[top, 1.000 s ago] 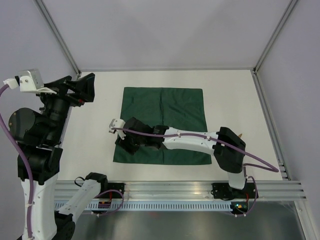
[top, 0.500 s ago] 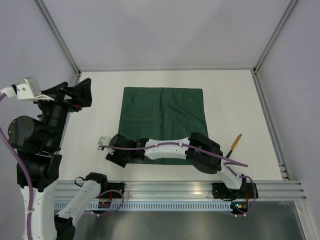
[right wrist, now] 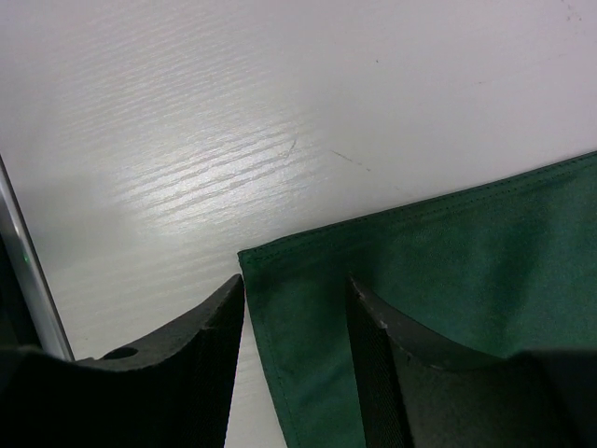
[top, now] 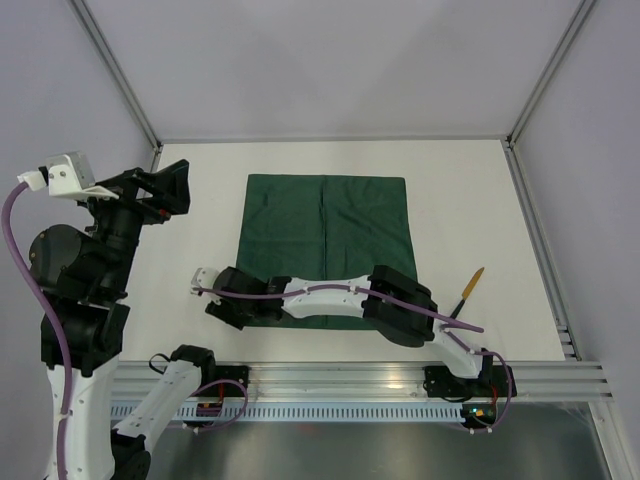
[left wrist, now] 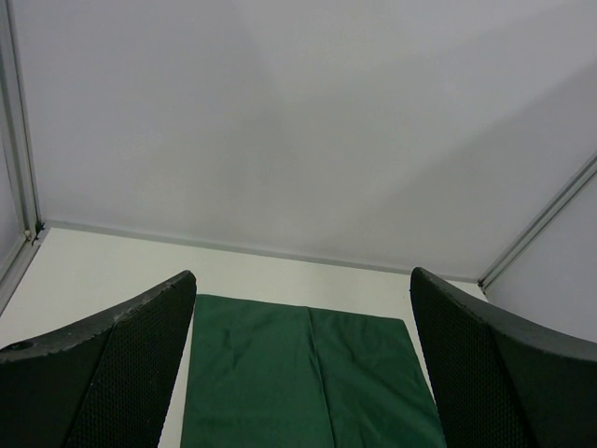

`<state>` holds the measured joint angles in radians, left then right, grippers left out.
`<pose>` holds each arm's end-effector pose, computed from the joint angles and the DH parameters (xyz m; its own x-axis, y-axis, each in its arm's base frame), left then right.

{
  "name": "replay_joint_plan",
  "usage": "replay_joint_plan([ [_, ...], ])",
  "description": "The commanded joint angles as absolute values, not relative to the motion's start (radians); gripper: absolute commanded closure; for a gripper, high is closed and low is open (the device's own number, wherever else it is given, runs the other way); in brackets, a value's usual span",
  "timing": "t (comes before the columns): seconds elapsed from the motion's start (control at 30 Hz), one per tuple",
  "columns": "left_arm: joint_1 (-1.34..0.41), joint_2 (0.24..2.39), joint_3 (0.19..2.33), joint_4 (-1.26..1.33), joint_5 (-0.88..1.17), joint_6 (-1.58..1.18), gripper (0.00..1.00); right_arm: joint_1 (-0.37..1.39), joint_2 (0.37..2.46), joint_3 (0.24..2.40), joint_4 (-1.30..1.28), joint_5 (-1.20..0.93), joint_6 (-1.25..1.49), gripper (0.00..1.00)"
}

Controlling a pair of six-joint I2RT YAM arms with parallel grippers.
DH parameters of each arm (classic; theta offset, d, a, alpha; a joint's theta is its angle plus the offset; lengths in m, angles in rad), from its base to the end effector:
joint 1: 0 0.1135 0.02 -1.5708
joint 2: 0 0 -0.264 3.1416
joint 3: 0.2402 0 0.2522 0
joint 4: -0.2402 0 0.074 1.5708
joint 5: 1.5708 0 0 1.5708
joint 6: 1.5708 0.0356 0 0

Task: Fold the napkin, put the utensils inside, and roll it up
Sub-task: Fold the napkin

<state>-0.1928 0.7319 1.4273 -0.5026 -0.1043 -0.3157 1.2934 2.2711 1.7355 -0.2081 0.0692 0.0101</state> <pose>0.0798 -0.0118 0.5139 0.1507 -0.3440 -0.9268 0.1442 0.9351 -0.3237 0.1426 0.4918 0.1678 -0.1949 -0.6478 -0.7364 -0.9436 0.3287 -0.0394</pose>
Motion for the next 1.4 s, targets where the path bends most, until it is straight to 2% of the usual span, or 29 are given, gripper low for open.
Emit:
replay_joint_plan([
  [0.0, -0.192, 0.741, 1.422, -0.506, -0.121, -0.287, 0.00, 1.299, 2.296, 1.778, -0.195, 0.112, 0.009, 0.46],
  [0.47, -0.192, 0.739, 1.391, -0.503, -0.127, -0.284, 0.00, 1.312, 2.345, 1.793, -0.190, 0.129, 0.009, 0.49],
  [0.6, -0.190, 0.739, 1.384, -0.503, -0.130, -0.284, 0.00, 1.310, 2.353, 1.789, -0.190, 0.133, 0.011, 0.53],
  [0.8, -0.190, 0.736, 1.381, -0.503, -0.130, -0.285, 0.00, 1.312, 2.356, 1.775, -0.190, 0.137, 0.014, 0.71],
  [1.0, -0.192, 0.735, 1.379, -0.503, -0.127, -0.287, 0.00, 1.313, 2.336, 1.773, -0.196, 0.138, 0.012, 0.83],
  [1.2, -0.190, 0.732, 1.376, -0.502, -0.129, -0.287, 0.00, 1.324, 2.301, 1.775, -0.222, 0.133, 0.015, 0.90],
  [1.37, -0.192, 0.732, 1.368, -0.499, -0.129, -0.285, 0.00, 1.344, 2.284, 1.782, -0.236, 0.123, 0.028, 0.91],
])
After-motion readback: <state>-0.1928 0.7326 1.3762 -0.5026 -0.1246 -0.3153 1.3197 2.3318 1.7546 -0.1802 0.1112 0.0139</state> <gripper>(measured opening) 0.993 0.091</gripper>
